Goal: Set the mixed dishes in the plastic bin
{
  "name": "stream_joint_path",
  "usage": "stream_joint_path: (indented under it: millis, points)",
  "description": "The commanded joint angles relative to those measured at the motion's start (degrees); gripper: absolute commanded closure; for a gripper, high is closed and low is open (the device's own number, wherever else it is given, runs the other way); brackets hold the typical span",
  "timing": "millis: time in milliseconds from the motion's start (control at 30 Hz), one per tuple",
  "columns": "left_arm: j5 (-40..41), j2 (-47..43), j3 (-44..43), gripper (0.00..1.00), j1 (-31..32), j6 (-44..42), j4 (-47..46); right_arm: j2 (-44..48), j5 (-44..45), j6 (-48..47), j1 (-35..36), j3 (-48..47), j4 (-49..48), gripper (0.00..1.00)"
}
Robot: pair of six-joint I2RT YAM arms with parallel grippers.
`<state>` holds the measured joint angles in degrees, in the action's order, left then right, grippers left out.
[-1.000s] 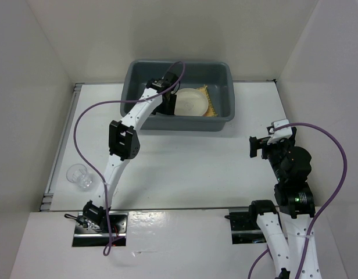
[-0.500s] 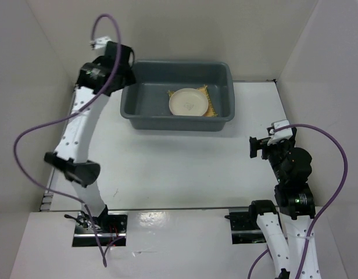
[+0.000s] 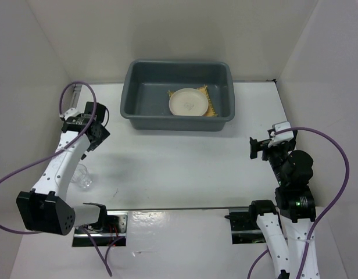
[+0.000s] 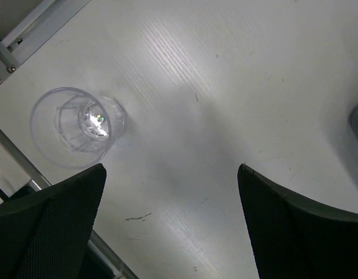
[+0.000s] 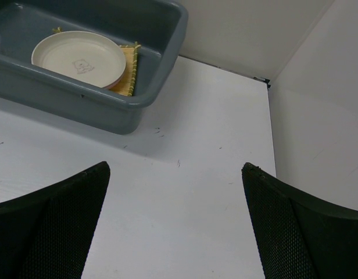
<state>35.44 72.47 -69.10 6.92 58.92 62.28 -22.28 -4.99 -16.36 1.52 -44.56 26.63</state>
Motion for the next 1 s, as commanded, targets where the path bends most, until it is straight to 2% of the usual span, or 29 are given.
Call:
stream_joint_path:
  millis: [0, 100, 200, 633, 967]
  points:
    - [-1.42, -1.54, 1.51, 0.0, -4.27, 2.97, -4.27, 0.4, -0.37, -0.34, 0.5, -0.01, -0.97, 0.01]
    - [-5.02, -0.92, 5.11, 0.0, -8.84, 2.08, -6.12, 0.92, 0.25, -0.34, 0.5, -0.01, -0.97, 0.01]
    - [-5.03, -2.15, 9.15, 0.0, -11.31, 0.86, -8.57, 0.93, 0.25, -0.34, 0.5, -0.01, -0.97, 0.01]
    - [-9.51, -0.04, 11.8, 0.0, -16.84, -2.31, -13.14, 0.93, 0.25, -0.34, 0.5, -0.01, -0.97, 0.01]
    - [-13.12, 5.22, 15.66, 0.0, -17.99, -2.31, -16.04, 0.93, 0.25, -0.34, 0.5, -0.01, -0.97, 0.01]
